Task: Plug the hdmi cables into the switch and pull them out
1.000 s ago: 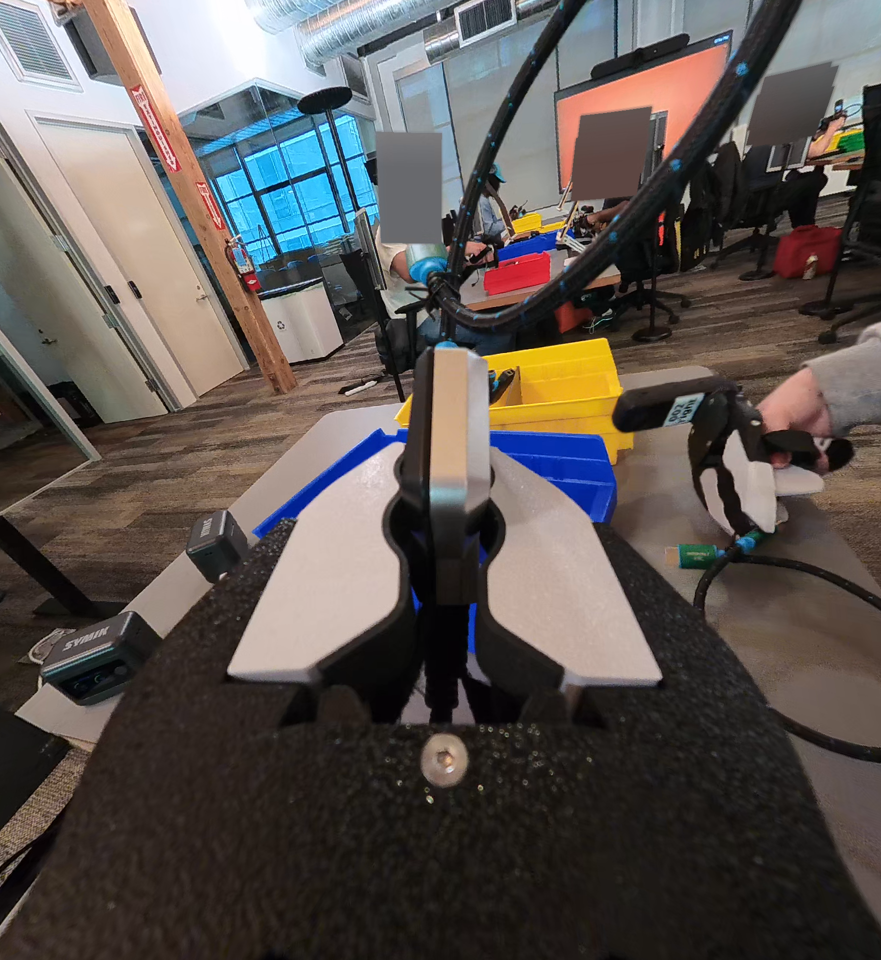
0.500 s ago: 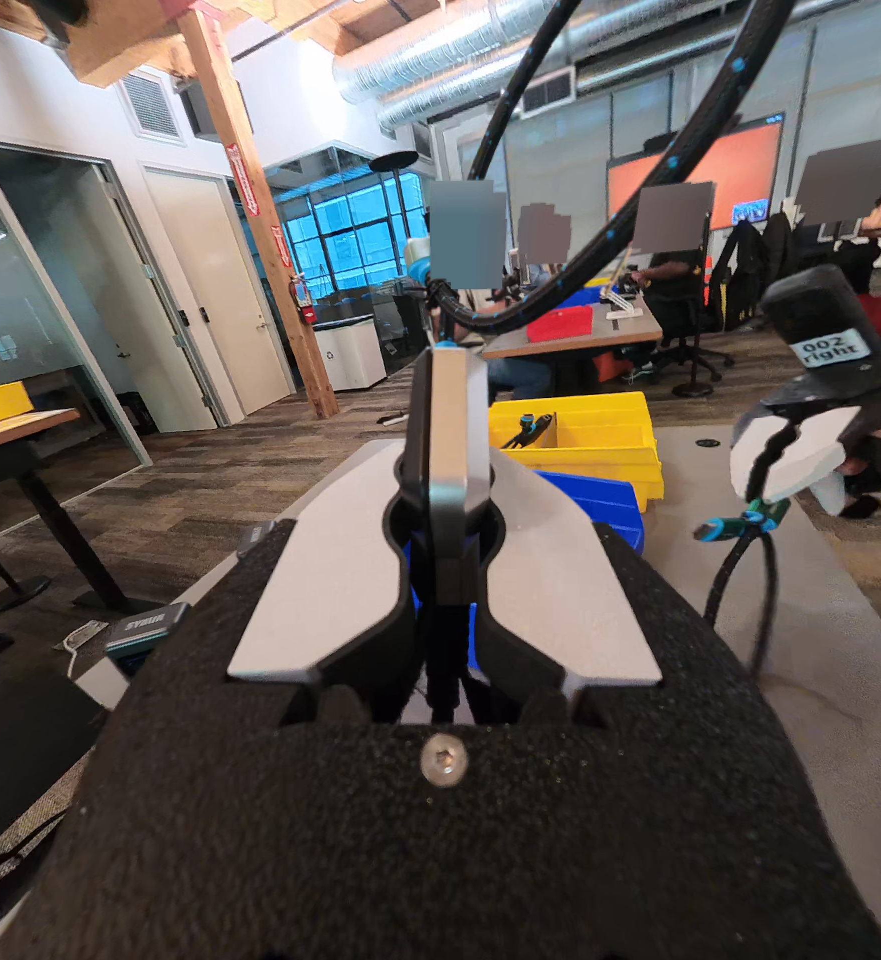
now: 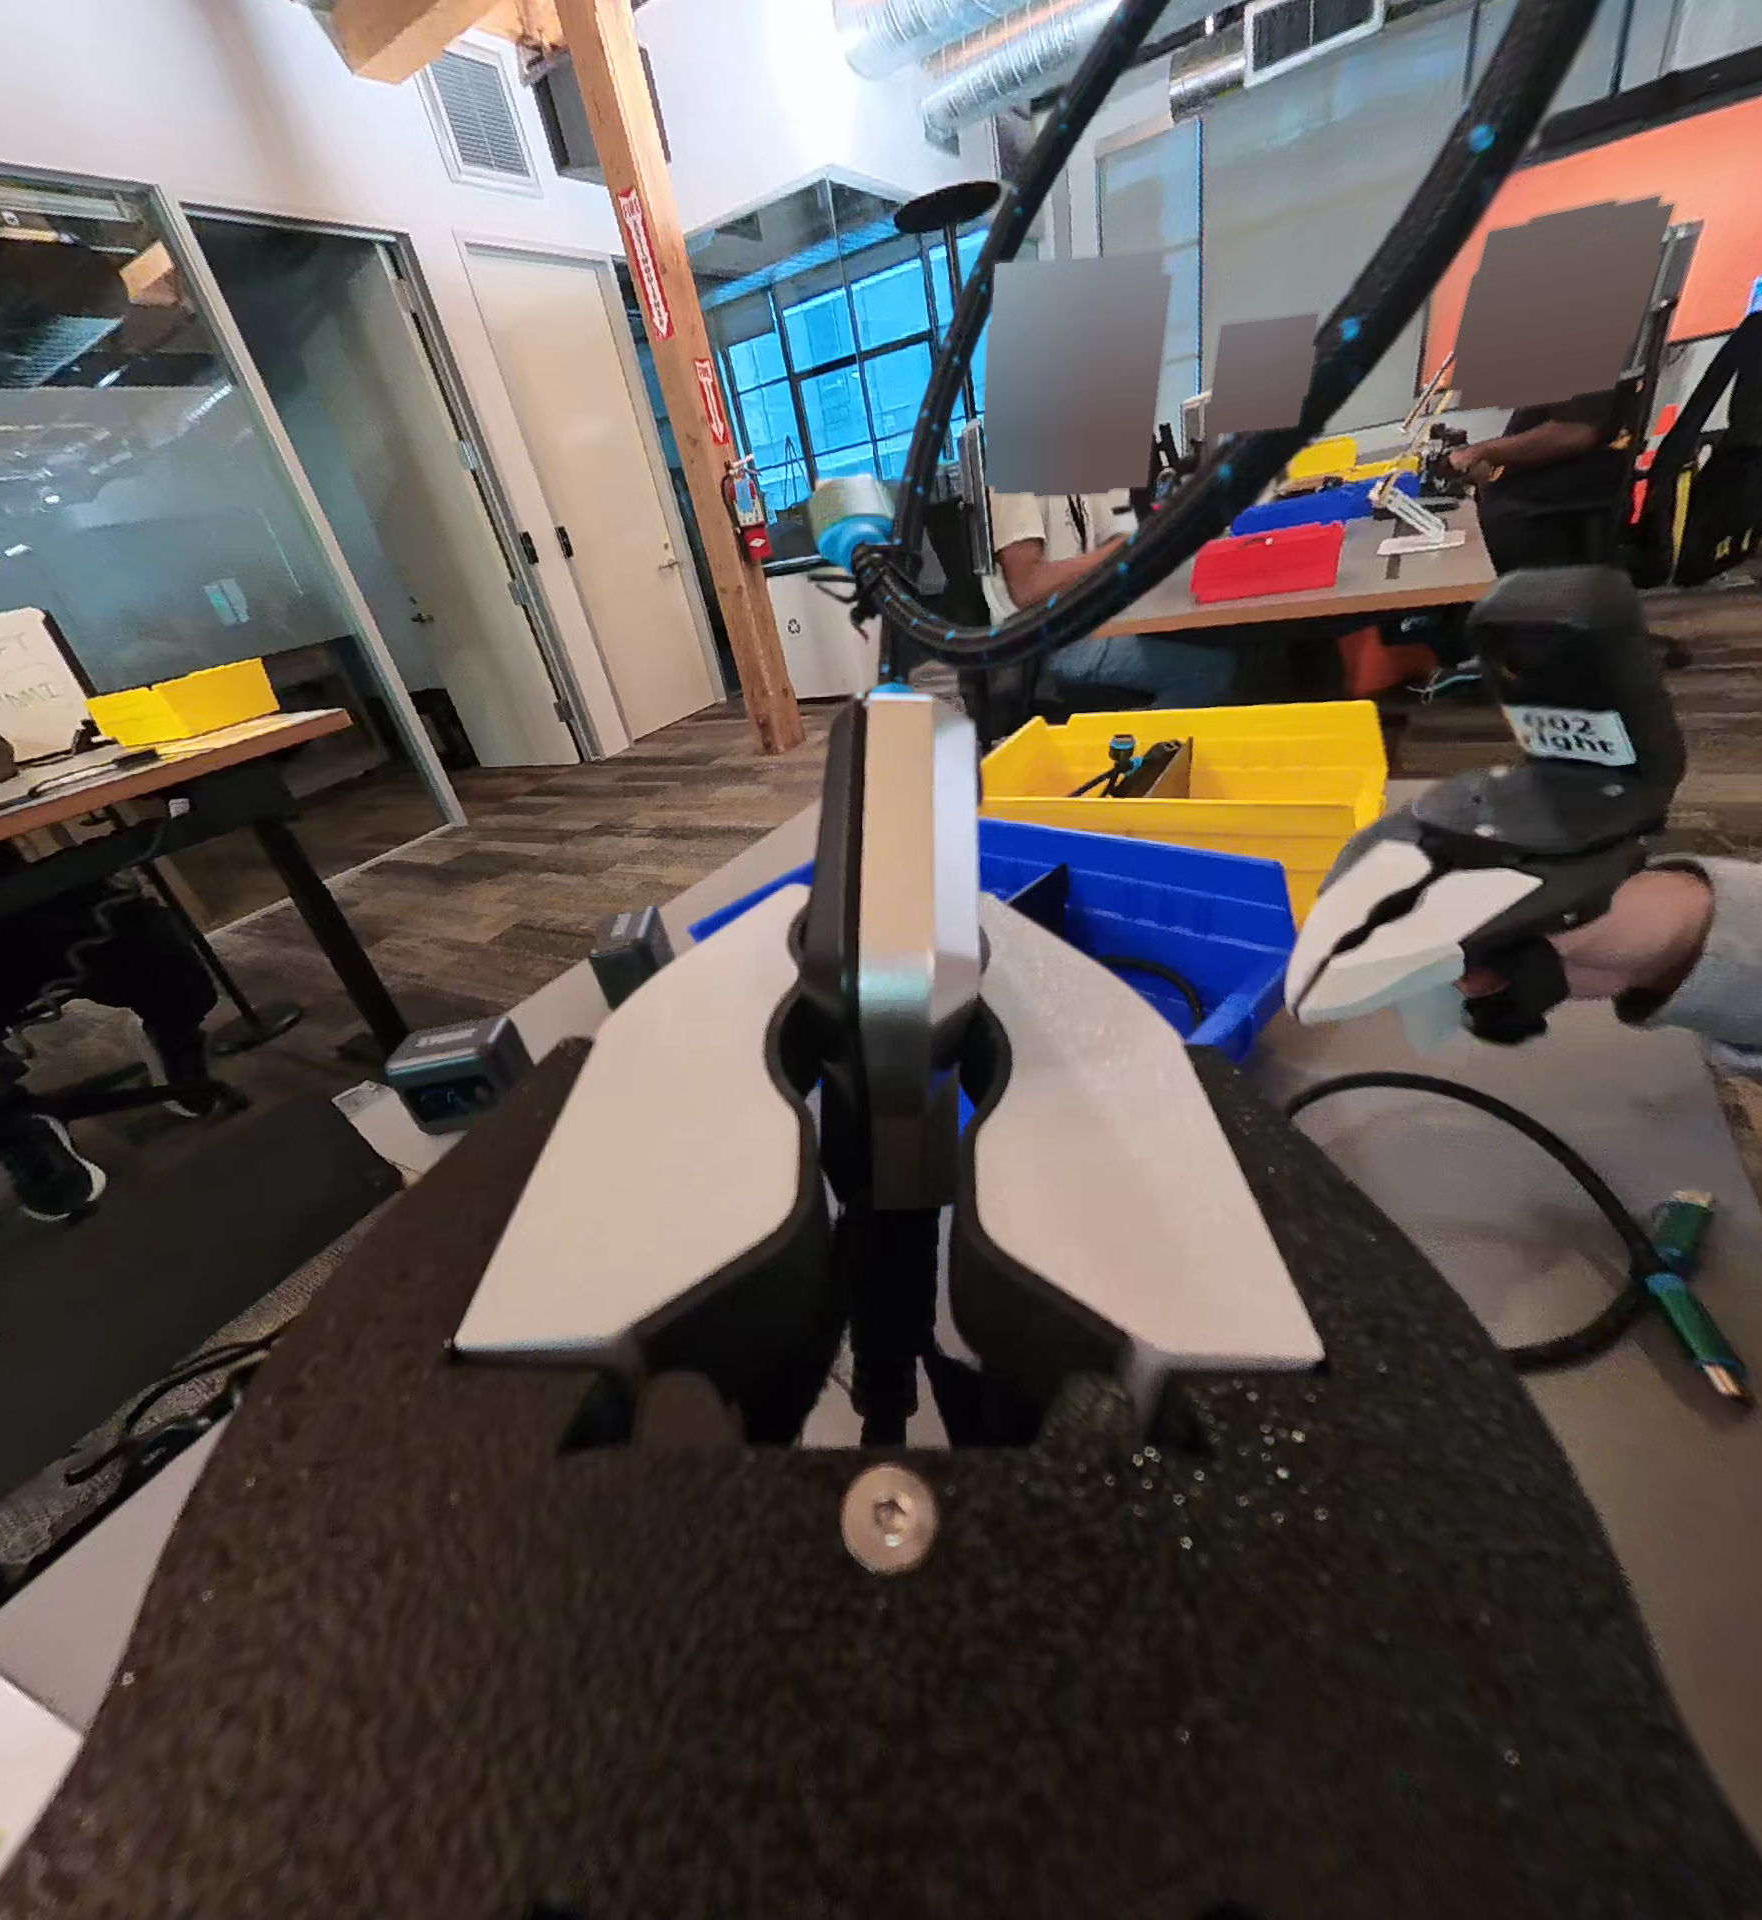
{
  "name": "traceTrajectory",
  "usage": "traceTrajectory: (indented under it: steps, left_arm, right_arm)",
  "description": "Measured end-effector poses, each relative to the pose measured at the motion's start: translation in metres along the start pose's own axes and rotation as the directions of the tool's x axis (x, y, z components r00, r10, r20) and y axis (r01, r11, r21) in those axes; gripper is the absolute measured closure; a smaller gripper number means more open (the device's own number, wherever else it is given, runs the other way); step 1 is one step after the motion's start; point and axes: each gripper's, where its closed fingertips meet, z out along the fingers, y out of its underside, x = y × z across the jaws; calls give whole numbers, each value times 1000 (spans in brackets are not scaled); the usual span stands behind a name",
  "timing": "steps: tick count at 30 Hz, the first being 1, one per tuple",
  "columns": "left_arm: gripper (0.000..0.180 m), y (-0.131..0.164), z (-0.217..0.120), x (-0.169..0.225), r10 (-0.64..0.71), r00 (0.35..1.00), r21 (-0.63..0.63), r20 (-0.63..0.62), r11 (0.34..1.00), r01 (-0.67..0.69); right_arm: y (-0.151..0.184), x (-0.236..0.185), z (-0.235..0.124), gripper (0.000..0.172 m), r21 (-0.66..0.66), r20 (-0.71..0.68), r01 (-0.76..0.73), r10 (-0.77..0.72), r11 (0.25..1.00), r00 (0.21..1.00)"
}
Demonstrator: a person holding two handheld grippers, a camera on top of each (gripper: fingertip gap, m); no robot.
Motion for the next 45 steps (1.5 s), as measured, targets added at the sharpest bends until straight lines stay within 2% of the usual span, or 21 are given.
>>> traceTrajectory:
  steps: [2, 4, 7, 11, 15, 17, 20, 22, 27, 29, 31, 34, 40, 42, 45]
  left_arm:
    - [158, 5, -4, 6, 1, 1000, -17, -10, 1000, -1]
    - [158, 9, -7, 10, 5, 1000, -29, -12, 1000, -5]
    - [158, 12, -9, 15, 19, 1000, -31, -10, 999, -19]
    - [158, 13, -8, 27, 13, 999, -19, -35, 1000, -14]
    - [158, 16, -5, 42, 28, 998, -24, -64, 999, -30]
    - [158, 15, -5, 50, 38, 997, -21, -73, 999, -40]
    - [158, 15, -7, 60, 49, 996, -16, -78, 999, -50]
    - [158, 15, -9, 64, 57, 996, -13, -70, 998, -58]
    - [158, 14, -12, 70, 63, 997, 4, -52, 998, -63]
    - [158, 13, -13, 71, 64, 997, 7, -51, 998, -64]
    - [158, 13, -13, 72, 66, 997, 8, -50, 998, -66]
    - [158, 13, -12, 72, 67, 996, 10, -53, 998, -67]
    - [158, 13, -13, 74, 64, 996, 16, -60, 998, -63]
    - [158, 13, -13, 75, 62, 996, 15, -66, 998, -61]
    - [158, 14, -12, 75, 65, 996, 12, -66, 998, -64]
  right_arm:
    - [1, 6, -13, 172, -32, -41, 74, -76, 997, 996]
    - [9, 5, -29, 165, -130, -25, 123, -127, 984, 992]
    - [37, -18, -57, 145, -374, 130, 80, -34, 924, 991]
    - [80, -57, -85, 142, -645, 228, 80, 91, 760, 969]
    - [121, -78, -107, 141, -831, 257, 134, 158, 540, 953]
    - [127, -80, -108, 141, -852, 253, 133, 177, 507, 951]
    - [128, -79, -98, 139, -839, 255, 158, 119, 520, 960]
    - [130, -79, -92, 138, -827, 271, 230, 5, 513, 963]
    - [135, -78, -85, 142, -826, 269, 355, -248, 438, 931]
    - [134, -75, -86, 144, -827, 267, 390, -328, 404, 906]
    - [131, -75, -85, 144, -815, 268, 416, -375, 403, 888]
    - [128, -84, -85, 145, -796, 274, 394, -307, 459, 911]
    - [131, -81, -88, 139, -815, 224, 228, -74, 533, 972]
    - [132, -78, -83, 143, -819, 208, 216, -77, 532, 975]
    - [136, -74, -80, 151, -841, 219, 268, -157, 469, 963]
